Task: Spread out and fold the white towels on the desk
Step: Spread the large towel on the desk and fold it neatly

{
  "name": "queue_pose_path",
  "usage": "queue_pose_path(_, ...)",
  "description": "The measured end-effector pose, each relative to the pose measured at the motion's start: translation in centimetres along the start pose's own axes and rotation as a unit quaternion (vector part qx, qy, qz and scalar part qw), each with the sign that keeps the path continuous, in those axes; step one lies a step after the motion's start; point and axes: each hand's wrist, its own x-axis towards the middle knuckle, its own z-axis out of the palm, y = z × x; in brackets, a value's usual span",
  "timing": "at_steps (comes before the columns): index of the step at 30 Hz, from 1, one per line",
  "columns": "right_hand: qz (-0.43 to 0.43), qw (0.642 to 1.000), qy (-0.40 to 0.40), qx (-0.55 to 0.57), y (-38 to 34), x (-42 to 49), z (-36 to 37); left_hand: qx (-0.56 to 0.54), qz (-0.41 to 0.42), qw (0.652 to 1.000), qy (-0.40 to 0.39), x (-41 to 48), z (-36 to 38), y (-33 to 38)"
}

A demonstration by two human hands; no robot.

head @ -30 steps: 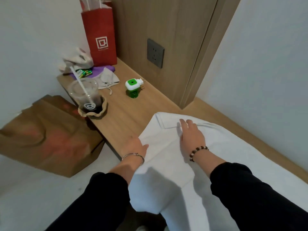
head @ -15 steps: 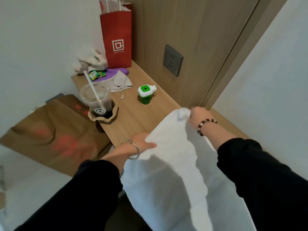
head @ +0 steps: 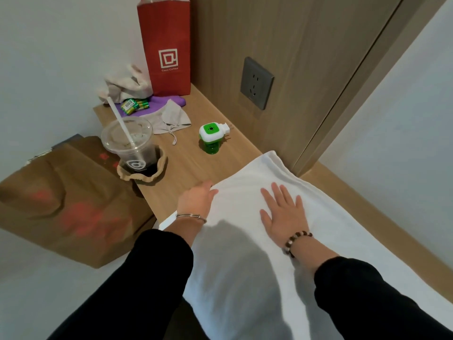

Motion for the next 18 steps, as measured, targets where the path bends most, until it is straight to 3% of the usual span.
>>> queue_pose_path(4,0.002,0.999,-0.037,-0.006,-0.2,0.6,-0.3,0.115,0.042,0.992,0.010,-0.4,-0.3,1.6)
queue_pose_path(7,-0.001,0.999,-0.032,0.041,-0.3,-0.1,-1.0,0.131,0.107,0.985,0.031,-2.0,-0.5,2.8)
queue_pose_path(10,-0.050,0.998,-0.018,0.017,0.3,-2.3,0.0,0.121,0.168,0.975,-0.078,-4.5,1.0,4.4)
queue_pose_path(12,-0.045,0.999,-0.017,-0.011,1.7,-2.4,0.1,0.125,0.171,0.968,-0.136,-6.0,2.6,5.3)
queue_pose_path(15,0.033,0.999,-0.003,-0.003,3.6,-0.8,-0.6,0.137,0.163,0.970,-0.114,-6.7,4.1,5.5)
queue_pose_path(18,0.036,0.999,-0.022,0.021,3.3,-0.3,-1.2,0.137,0.165,0.972,-0.099,-6.4,4.4,5.3)
